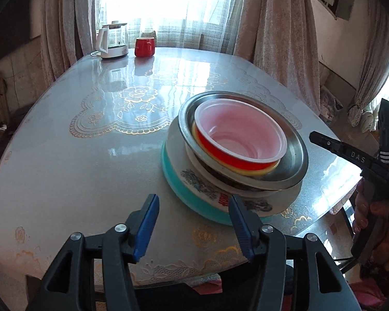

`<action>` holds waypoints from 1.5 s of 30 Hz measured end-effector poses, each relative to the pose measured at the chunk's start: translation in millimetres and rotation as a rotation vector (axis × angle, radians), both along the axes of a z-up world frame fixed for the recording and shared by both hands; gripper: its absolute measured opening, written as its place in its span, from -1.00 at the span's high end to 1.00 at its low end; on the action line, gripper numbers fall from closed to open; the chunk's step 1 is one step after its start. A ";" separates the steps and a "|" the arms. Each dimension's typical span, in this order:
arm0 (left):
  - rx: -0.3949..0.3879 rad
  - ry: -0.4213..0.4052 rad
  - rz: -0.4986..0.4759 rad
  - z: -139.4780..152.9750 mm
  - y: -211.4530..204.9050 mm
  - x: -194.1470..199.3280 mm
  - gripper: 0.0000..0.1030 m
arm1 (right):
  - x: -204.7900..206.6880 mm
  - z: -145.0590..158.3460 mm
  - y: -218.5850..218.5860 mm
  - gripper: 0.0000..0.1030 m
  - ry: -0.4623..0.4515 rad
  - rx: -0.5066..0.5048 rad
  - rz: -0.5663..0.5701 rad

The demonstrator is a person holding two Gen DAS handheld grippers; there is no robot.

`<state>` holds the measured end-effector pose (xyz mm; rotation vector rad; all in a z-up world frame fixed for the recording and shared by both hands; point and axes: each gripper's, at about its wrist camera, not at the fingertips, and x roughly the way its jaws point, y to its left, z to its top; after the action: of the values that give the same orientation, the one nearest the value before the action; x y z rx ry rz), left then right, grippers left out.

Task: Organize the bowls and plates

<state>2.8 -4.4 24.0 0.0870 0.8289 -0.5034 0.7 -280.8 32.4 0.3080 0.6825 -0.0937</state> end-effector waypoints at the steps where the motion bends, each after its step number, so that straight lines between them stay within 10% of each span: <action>1: 0.021 -0.021 0.013 -1.7 1.0 -4.0 -0.17 | -7.5 -2.0 3.0 0.39 -0.004 -0.044 0.007; 9: 0.130 -0.102 0.042 -18.7 -1.0 -32.5 -0.71 | -56.2 -26.7 31.6 0.11 -0.006 -0.116 0.073; 45: 0.179 -0.045 0.058 -30.3 -11.2 -52.5 -0.74 | -77.1 -40.3 71.6 -0.06 0.034 -0.146 0.163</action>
<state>-49.7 -15.5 -6.4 0.2379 0.8289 -0.3710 -76.5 -209.2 -7.9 0.1104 0.7278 0.0065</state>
